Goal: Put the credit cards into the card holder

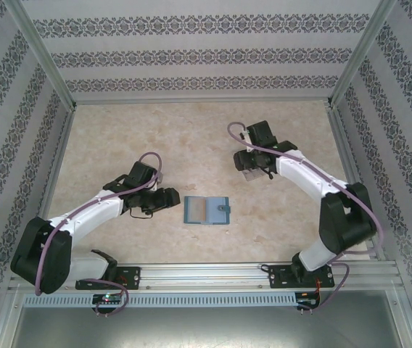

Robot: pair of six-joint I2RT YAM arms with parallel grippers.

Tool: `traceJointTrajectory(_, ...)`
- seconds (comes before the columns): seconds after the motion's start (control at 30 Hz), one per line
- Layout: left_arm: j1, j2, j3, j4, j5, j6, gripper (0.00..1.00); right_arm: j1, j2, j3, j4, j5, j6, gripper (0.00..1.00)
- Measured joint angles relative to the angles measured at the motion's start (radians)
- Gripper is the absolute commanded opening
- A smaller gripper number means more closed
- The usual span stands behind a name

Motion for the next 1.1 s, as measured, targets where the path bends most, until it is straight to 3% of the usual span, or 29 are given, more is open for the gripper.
traceJointTrajectory(0.33,-0.013,0.004,0.000,-0.008,-0.019,0.013,0.70,0.052,0.179,0.110,-0.072,0.172,-0.075,0.61)
traceJointTrajectory(0.57,-0.013,0.004,0.000,-0.008,-0.026,0.016,0.70,0.118,0.176,0.109,-0.075,0.372,-0.077,0.60)
traceJointTrajectory(0.83,-0.031,0.011,-0.003,-0.007,-0.026,0.016,0.69,0.132,0.145,0.098,-0.058,0.491,-0.077,0.55)
traceJointTrajectory(0.93,-0.036,0.015,-0.004,-0.007,-0.026,0.016,0.69,0.132,0.145,0.097,-0.058,0.509,-0.077,0.50)
traceJointTrajectory(1.1,-0.044,0.017,-0.005,-0.007,-0.029,0.016,0.69,0.132,0.145,0.097,-0.056,0.508,-0.077,0.30)
